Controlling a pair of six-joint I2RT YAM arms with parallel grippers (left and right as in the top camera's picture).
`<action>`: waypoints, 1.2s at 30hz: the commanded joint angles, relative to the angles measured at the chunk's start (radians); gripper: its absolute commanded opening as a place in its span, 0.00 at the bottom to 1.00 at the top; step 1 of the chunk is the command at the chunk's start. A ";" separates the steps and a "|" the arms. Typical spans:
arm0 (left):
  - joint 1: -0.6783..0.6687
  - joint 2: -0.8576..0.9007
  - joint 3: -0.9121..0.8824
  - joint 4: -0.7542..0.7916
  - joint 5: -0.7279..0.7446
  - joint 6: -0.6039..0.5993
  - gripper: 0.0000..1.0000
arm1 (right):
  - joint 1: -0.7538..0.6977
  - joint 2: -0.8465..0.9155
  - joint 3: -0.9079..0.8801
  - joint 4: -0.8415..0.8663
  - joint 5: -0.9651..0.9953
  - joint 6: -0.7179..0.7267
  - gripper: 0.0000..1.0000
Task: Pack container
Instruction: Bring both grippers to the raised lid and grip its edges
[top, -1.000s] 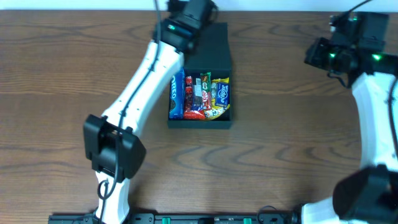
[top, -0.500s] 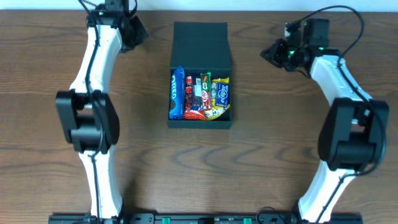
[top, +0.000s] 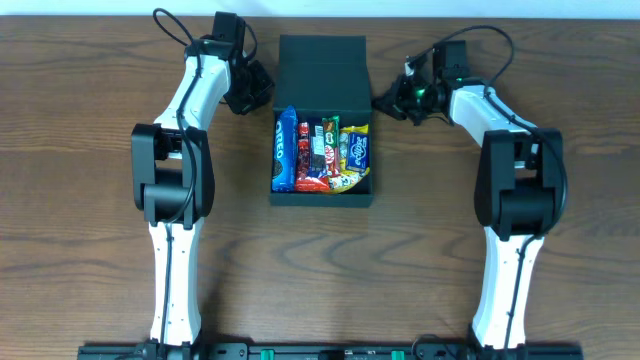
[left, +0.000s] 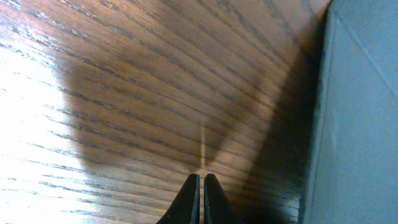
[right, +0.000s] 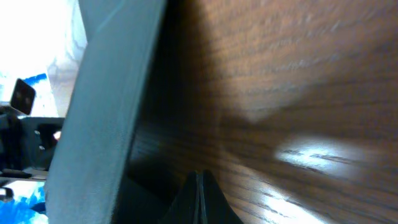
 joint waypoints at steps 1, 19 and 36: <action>0.003 0.003 0.014 -0.002 0.009 -0.023 0.05 | 0.013 0.021 0.022 0.002 -0.037 0.017 0.02; -0.019 0.003 0.014 0.089 0.131 -0.021 0.05 | 0.040 0.041 0.022 0.226 -0.271 0.016 0.01; 0.060 -0.007 0.035 0.246 0.453 0.062 0.06 | 0.009 -0.013 0.022 0.444 -0.494 0.016 0.02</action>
